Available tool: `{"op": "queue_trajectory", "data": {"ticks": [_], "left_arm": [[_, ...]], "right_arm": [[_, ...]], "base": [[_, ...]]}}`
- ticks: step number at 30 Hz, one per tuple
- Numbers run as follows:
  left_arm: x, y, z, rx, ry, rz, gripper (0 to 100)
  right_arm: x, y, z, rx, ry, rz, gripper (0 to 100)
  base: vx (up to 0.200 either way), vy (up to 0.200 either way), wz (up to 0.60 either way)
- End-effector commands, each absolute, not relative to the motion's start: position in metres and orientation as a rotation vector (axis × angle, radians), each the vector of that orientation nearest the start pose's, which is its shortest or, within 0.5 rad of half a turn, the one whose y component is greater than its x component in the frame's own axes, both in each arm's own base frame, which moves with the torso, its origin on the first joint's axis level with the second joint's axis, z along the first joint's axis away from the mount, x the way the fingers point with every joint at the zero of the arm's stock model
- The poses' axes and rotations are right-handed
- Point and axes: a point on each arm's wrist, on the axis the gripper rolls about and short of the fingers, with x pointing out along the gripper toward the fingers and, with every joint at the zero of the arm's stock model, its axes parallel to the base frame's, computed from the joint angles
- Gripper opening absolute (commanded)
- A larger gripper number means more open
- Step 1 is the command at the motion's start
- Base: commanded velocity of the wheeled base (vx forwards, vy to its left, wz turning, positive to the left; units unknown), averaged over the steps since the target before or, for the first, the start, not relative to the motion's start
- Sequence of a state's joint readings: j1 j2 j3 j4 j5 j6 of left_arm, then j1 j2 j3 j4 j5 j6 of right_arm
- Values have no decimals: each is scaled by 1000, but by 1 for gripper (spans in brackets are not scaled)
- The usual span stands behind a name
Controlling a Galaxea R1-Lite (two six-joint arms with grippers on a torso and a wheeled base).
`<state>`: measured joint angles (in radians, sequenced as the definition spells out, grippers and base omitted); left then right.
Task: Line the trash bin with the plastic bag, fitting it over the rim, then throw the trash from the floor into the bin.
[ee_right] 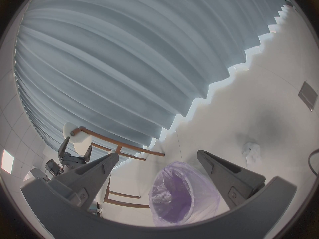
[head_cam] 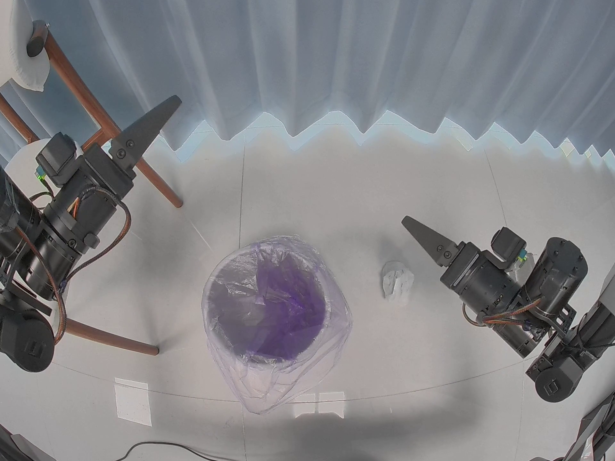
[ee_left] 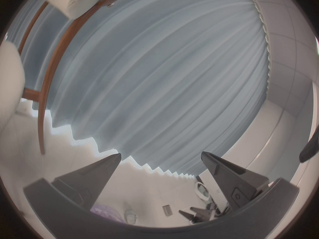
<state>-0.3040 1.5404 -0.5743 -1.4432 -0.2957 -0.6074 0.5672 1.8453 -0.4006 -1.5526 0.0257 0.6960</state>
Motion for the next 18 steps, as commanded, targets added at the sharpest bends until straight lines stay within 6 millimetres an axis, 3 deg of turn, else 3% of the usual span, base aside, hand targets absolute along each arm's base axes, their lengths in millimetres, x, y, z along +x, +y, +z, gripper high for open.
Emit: {"op": "queue_trajectory", "data": {"ticks": [1,5,9,13,14,18], "left_arm": [[233,-76,242,-621,-255,-746,100],[241,-77,219,-614,-144,-758,100],[259,-86,174,-625,32,-721,100],[277,-88,131,-609,170,-663,100],[282,-89,112,-584,226,-644,100],[279,-89,75,-494,342,-613,100]], "right_arm": [[236,159,114,695,187,602,100],[241,162,104,687,208,572,100],[245,163,95,679,230,544,100],[247,161,91,676,237,529,100],[248,160,90,675,241,525,100],[251,159,85,674,254,511,100]], "base": [[0,0,0],[-100,0,0],[-200,0,0],[0,0,0],[0,0,0],[0,0,0]]}}
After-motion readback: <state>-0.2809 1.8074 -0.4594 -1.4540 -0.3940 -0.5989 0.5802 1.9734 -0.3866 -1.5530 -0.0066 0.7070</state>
